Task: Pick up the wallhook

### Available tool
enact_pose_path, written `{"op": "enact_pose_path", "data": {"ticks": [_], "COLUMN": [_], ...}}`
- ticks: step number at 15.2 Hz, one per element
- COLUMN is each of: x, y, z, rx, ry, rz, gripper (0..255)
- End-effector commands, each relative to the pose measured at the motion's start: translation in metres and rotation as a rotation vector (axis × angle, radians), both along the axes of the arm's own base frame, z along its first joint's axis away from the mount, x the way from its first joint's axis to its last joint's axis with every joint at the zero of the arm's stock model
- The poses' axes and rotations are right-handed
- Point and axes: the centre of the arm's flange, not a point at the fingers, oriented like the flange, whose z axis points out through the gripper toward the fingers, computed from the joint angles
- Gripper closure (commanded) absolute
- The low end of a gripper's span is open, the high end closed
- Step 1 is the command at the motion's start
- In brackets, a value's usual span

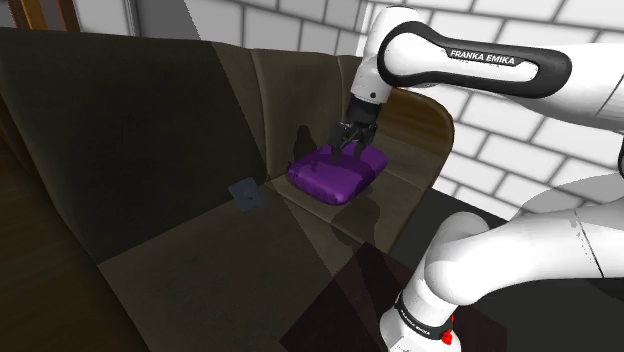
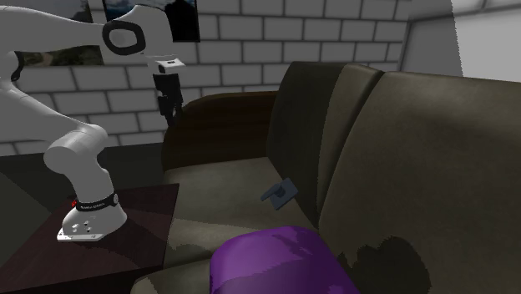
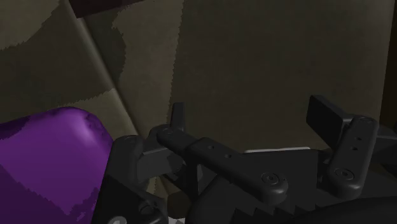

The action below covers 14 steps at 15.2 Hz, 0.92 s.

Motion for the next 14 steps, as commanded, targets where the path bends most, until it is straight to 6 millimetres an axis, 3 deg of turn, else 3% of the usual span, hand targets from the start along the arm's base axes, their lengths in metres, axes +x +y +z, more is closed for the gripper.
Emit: {"op": "enact_pose_path", "data": {"ticks": [1,14], "x": [0.0,0.095], "y": [0.0,-0.006], "z": [0.0,-0.128], "rx": [0.0,-0.023], "ry": [0.0,-0.142], "rz": [0.0,0.026], "gripper": [0,0]}}
